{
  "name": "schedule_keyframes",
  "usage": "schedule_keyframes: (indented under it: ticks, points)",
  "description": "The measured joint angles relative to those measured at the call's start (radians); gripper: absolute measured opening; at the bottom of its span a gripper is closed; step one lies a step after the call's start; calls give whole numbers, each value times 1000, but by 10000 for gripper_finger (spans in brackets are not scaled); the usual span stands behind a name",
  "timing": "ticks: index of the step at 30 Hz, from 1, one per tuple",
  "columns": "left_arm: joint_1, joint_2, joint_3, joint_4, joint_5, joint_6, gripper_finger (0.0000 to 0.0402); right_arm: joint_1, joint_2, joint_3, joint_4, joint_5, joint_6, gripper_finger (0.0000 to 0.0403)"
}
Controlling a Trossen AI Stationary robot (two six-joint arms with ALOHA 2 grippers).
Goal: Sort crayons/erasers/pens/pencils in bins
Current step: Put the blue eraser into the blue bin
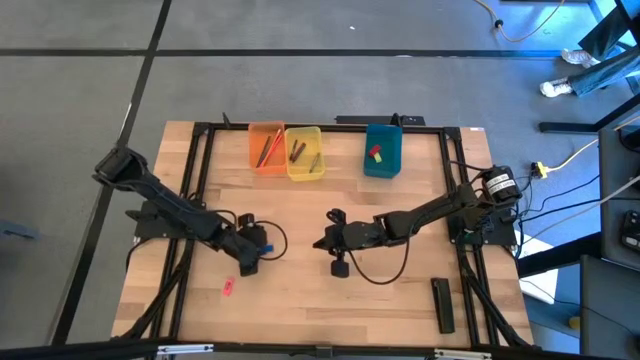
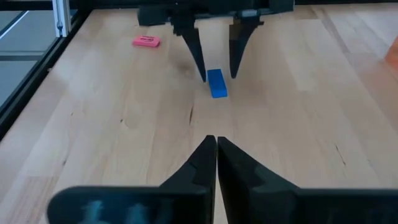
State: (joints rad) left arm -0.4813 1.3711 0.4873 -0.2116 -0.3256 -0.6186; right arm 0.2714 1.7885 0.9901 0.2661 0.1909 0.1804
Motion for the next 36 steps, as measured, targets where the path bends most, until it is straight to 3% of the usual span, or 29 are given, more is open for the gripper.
schedule_keyframes:
  ticks: [6,19,29,36]
  points:
    - [5,72,6,-1,14,0,179,0,0,0,-1,0,23,19]
    - [5,80,28,-5,24,-3,81,0,1,0,-5,0,25,19]
    - [7,86,129,-87,13,32,76,7,1,0,-27,0,21,19]
    - [44,85,226,-115,-27,155,76,12,-4,0,-124,0,34,19]
